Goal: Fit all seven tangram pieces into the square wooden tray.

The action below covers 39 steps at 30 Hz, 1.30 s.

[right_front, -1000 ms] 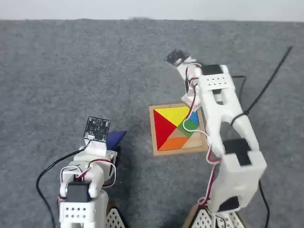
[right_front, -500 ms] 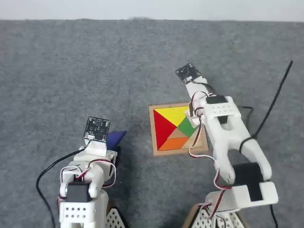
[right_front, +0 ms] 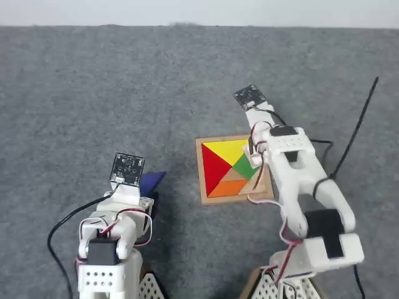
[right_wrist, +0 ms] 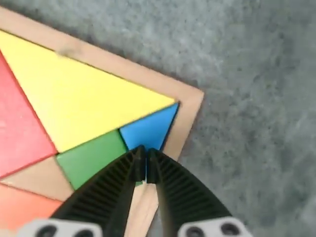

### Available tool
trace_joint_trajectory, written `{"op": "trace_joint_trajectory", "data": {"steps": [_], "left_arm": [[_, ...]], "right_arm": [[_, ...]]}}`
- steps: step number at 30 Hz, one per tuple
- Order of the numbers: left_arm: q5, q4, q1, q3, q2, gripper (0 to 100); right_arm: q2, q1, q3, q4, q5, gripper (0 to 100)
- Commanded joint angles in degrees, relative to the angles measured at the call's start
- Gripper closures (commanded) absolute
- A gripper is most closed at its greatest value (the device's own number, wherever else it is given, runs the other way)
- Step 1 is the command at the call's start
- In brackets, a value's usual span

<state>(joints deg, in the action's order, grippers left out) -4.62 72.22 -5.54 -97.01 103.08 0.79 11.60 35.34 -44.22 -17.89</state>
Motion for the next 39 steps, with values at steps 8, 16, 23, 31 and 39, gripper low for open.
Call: {"op": "trace_joint_trajectory", "data": {"steps": [8, 16, 23, 31, 39], "left_arm": [[0.62, 0.09, 0.26, 0.57, 1.05, 80], [0.62, 0.09, 0.26, 0.57, 1.05, 80], [0.62, 0.09, 0.26, 0.57, 1.05, 80], [0.53, 0.09, 3.69, 0.57, 1.05, 80], [-10.81, -2.99, -0.70, 7.25, 0.97, 80]], "right_arm": [[38.81, -2.86, 22.59, 0.57, 4.13, 99.2], [61.49, -9.45, 42.29, -1.36, 3.69, 99.2], [76.09, -13.05, 48.53, -11.74, 3.60, 99.2], [92.26, -16.04, 58.46, -13.23, -1.58, 99.2], [103.16, -13.93, 60.40, -19.56, -1.58, 99.2]]}}
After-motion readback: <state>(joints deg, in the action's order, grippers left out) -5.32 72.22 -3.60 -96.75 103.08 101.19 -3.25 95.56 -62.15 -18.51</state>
